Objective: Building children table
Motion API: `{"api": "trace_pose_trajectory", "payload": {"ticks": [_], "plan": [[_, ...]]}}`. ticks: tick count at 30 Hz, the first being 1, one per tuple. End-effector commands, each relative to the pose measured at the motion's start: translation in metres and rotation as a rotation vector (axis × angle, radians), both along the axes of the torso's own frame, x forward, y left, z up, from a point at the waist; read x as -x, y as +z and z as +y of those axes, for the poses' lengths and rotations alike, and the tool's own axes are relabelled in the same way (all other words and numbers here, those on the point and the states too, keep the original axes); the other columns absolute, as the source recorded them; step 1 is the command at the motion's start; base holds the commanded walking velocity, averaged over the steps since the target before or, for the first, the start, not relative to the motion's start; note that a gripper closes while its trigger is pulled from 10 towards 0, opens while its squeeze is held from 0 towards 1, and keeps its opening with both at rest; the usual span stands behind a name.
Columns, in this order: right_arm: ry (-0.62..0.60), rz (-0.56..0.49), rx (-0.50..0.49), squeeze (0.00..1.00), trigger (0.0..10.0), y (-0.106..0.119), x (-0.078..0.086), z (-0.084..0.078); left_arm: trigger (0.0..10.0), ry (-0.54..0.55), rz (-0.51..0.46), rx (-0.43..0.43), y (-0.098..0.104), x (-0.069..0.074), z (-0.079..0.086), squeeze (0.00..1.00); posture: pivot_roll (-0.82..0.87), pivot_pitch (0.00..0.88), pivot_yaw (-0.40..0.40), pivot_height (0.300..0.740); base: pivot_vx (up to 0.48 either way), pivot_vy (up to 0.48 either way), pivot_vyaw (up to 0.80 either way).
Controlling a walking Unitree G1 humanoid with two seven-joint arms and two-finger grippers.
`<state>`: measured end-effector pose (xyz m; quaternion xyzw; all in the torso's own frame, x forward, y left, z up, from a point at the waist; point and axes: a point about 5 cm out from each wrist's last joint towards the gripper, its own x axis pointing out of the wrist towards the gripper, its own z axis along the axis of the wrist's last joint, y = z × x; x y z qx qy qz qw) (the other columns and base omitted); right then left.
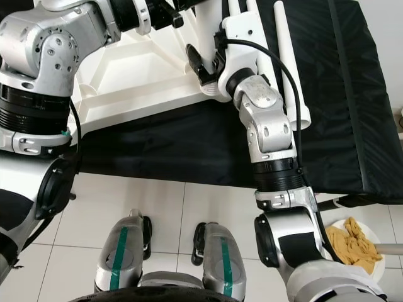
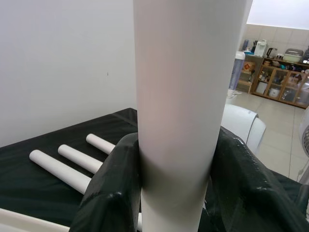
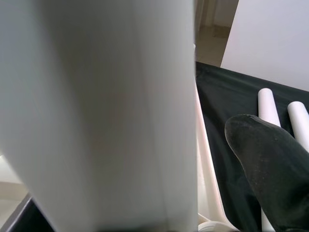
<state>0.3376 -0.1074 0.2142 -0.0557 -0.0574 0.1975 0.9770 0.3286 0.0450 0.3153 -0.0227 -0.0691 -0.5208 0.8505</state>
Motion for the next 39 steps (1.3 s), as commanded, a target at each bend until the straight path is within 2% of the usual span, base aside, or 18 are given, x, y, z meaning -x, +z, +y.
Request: {"api": "trace_pose_trajectory", "payload": {"ticks": [1, 6, 8, 9, 11, 12, 13, 14, 16, 17, 22, 24, 25, 26, 28, 29, 33, 39], "plan": [[-0.008, 0.003, 0.013, 0.00, 8.5, 0.000, 0.001, 0.000, 10.0, -0.018, -0.027, -0.008, 0.004, 0.004, -0.003, 0.00, 0.06, 0.010, -0.037, 0.740, 0.000, 0.000, 0.00], [-0.017, 0.001, 0.021, 0.00, 8.7, 0.001, 0.002, 0.000, 10.0, -0.019, -0.027, -0.009, 0.004, 0.004, -0.003, 0.00, 0.06, 0.014, -0.037, 0.740, 0.000, 0.000, 0.00], [-0.038, -0.006, 0.048, 0.00, 5.2, 0.005, 0.004, 0.004, 10.0, -0.017, -0.027, -0.009, 0.004, 0.003, -0.003, 0.00, 0.06, 0.019, -0.038, 0.740, 0.000, 0.000, 0.00], [-0.045, -0.003, 0.051, 0.00, 4.5, 0.006, 0.005, 0.005, 10.0, -0.016, -0.027, -0.010, 0.004, 0.003, -0.003, 0.00, 0.06, 0.022, -0.036, 0.740, 0.000, 0.000, 0.00], [-0.048, 0.000, 0.050, 0.00, 4.5, 0.007, 0.006, 0.007, 10.0, -0.016, -0.027, -0.010, 0.005, 0.003, -0.003, 0.00, 0.06, 0.022, -0.036, 0.740, 0.000, 0.000, 0.00], [-0.048, -0.001, 0.052, 0.00, 2.4, 0.008, 0.007, 0.007, 10.0, -0.016, -0.027, -0.009, 0.005, 0.003, -0.003, 0.00, 0.06, 0.024, -0.035, 0.740, 0.000, 0.000, 0.00], [-0.048, -0.001, 0.052, 0.00, 2.4, 0.008, 0.007, 0.007, 10.0, -0.016, -0.027, -0.009, 0.005, 0.003, -0.003, 0.00, 0.06, 0.024, -0.035, 0.740, 0.000, 0.000, 0.00], [-0.051, 0.004, 0.051, 0.00, 0.9, 0.008, 0.007, 0.007, 10.0, -0.016, -0.028, -0.009, 0.005, 0.003, -0.003, 0.00, 0.06, 0.025, -0.033, 0.740, 0.000, 0.000, 0.00], [-0.053, 0.007, 0.050, 0.00, 0.9, 0.008, 0.008, 0.007, 10.0, -0.016, -0.028, -0.009, 0.005, 0.003, -0.003, 0.00, 0.06, 0.025, -0.033, 0.740, 0.000, 0.000, 0.00], [-0.056, 0.011, 0.048, 0.00, 0.0, 0.008, 0.008, 0.007, 10.0, -0.016, -0.030, -0.010, 0.005, 0.003, -0.003, 0.00, 0.06, 0.027, -0.033, 0.740, 0.000, 0.000, 0.00], [-0.070, 0.020, 0.046, 0.00, 0.0, 0.007, 0.008, 0.006, 10.0, -0.016, -0.037, -0.017, 0.005, 0.003, -0.004, 0.00, 0.06, 0.031, -0.032, 0.740, 0.000, 0.000, 0.00], [-0.082, 0.026, 0.044, 0.00, 0.0, 0.006, 0.007, 0.005, 10.0, -0.002, -0.068, -0.030, 0.005, 0.003, -0.004, 0.00, 0.06, 0.031, -0.031, 0.740, 0.000, 0.000, 0.00], [-0.089, 0.030, 0.044, 0.00, 4.6, 0.006, 0.007, 0.004, 10.0, 0.009, -0.112, -0.046, 0.006, 0.004, -0.005, 0.00, 0.06, 0.032, -0.031, 0.740, 0.000, 0.000, 0.00], [-0.093, 0.033, 0.050, 0.00, 10.0, 0.005, 0.006, 0.004, 10.0, 0.016, -0.161, -0.055, 0.006, 0.005, -0.006, 0.00, 0.06, 0.033, -0.030, 0.740, 0.000, 0.000, 0.00], [-0.096, 0.038, 0.059, 0.00, 10.0, 0.005, 0.006, 0.003, 10.0, 0.020, -0.207, -0.061, 0.007, 0.007, -0.007, 0.00, 0.06, 0.033, -0.030, 0.740, 0.000, 0.000, 0.00], [-0.097, 0.044, 0.054, 0.00, 10.0, 0.004, 0.006, 0.003, 10.0, -0.018, -0.161, -0.029, 0.005, 0.009, -0.007, 1.00, 0.06, 0.035, -0.028, 0.740, 0.000, 0.000, 0.00], [-0.110, 0.054, 0.035, 0.00, 10.0, 0.000, 0.003, 0.000, 10.0, -0.081, -0.078, 0.039, 0.005, 0.013, -0.005, 1.00, 0.06, 0.037, -0.025, 0.740, 0.000, 0.000, 0.00], [-0.142, 0.075, -0.005, 0.00, 10.0, -0.005, -0.001, -0.006, 10.0, -0.059, -0.055, 0.099, 0.009, 0.011, 0.002, 1.00, 0.06, 0.038, -0.023, 0.740, 0.000, 0.000, 0.00]]}}
